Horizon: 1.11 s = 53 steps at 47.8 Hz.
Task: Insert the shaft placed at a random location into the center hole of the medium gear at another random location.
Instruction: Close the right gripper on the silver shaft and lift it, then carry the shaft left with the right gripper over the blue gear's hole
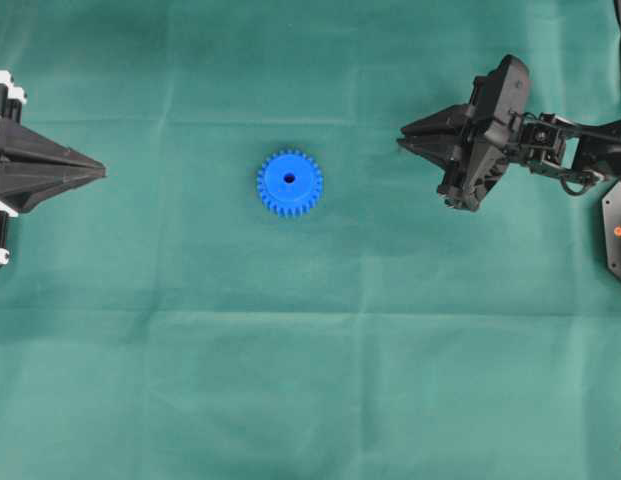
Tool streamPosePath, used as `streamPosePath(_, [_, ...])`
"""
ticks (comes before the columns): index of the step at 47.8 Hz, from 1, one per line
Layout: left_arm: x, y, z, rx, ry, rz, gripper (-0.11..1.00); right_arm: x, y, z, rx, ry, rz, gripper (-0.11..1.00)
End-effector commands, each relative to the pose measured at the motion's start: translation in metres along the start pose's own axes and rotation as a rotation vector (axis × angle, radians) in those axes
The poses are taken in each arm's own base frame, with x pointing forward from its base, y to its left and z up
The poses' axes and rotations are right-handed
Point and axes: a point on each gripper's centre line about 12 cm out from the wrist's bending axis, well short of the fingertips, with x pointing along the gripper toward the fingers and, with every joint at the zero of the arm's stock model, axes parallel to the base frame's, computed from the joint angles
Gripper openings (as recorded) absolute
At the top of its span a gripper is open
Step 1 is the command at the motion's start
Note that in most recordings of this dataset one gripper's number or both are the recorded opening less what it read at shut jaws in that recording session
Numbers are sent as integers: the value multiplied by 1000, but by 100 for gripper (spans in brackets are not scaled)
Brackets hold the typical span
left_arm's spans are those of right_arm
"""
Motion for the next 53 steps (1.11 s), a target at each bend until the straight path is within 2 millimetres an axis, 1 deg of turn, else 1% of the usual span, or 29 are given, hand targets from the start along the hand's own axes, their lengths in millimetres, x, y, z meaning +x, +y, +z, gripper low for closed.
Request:
streamPosePath(1, [2, 0, 7, 0, -15, 0, 0, -4, 1, 24, 11, -50, 3, 13])
streamPosePath(13, [2, 0, 7, 1, -18, -1, 0, -21, 4, 63, 9, -67, 20, 13])
streamPosePath(15, [3, 0, 7, 0, -17, 0, 0, -23, 4, 66, 6, -67, 24, 13])
streamPosePath(38, [2, 0, 7, -2, -15, 0, 0, -22, 7, 67, 4, -53, 32, 13])
streamPosePath(45, [3, 0, 7, -2, -17, 0, 0, -15, 18, 72, -2, -53, 63, 13])
streamPosePath(53, [3, 0, 7, -2, -17, 0, 0, 4, 38, 81, -23, -52, 109, 13])
